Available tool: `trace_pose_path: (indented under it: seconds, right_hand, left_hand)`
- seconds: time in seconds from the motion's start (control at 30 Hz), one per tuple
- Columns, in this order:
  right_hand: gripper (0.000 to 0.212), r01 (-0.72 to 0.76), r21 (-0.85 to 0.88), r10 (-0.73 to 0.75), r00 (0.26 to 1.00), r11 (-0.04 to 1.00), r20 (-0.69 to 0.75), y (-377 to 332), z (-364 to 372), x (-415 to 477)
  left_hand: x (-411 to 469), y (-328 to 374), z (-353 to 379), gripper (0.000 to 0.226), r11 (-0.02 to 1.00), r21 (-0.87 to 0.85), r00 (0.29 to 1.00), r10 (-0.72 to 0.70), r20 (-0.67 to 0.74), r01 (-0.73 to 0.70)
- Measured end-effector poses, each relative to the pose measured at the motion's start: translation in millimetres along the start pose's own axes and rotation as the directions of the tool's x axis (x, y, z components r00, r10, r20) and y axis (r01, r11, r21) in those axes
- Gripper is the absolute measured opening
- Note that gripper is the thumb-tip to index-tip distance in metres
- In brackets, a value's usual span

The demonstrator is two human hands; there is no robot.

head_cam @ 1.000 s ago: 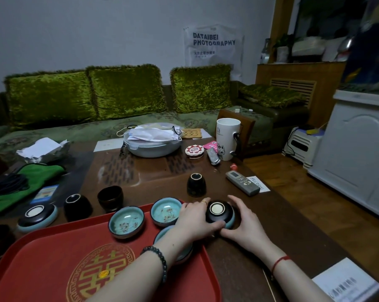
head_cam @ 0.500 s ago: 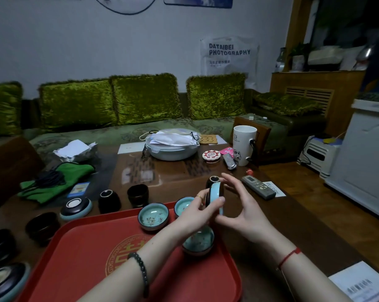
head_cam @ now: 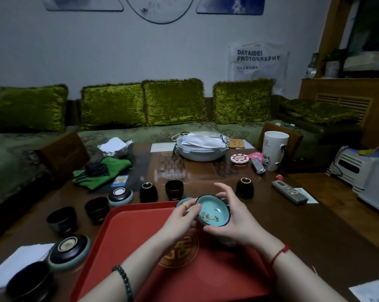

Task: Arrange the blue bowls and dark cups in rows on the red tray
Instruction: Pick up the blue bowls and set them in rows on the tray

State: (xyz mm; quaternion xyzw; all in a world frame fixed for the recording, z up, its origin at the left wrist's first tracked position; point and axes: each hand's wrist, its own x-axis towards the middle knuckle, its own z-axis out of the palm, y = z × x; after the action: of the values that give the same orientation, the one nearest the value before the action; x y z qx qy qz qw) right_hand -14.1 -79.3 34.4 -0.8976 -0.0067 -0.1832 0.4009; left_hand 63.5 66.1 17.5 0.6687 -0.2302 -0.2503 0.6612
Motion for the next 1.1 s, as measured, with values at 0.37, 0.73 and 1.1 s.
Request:
trace_pose_path:
  seconds: [0.37,0.73,1.1]
  right_hand:
    - [0.098,-0.023,-0.158,0.045,0.989,0.987,0.138,-2.7,46.6,-3.9]
    - [0.099,-0.075,-0.241,0.108,0.986,0.968,0.129,2.1,57.7,-4.1]
    - [0.095,-0.055,-0.271,0.101,0.982,0.961,0.16,1.4,56.0,-4.0]
  left_hand:
    - [-30.6,-21.6,-37.5,0.06,0.931,0.361,0.998,0.06,-0.004,-0.055]
    - [-31.8,-34.8,-47.6,0.071,0.897,0.441,1.0,0.001,0.018,-0.009]
    - [-31.6,-37.3,-46.6,0.069,0.857,0.514,0.996,0.076,-0.044,-0.042]
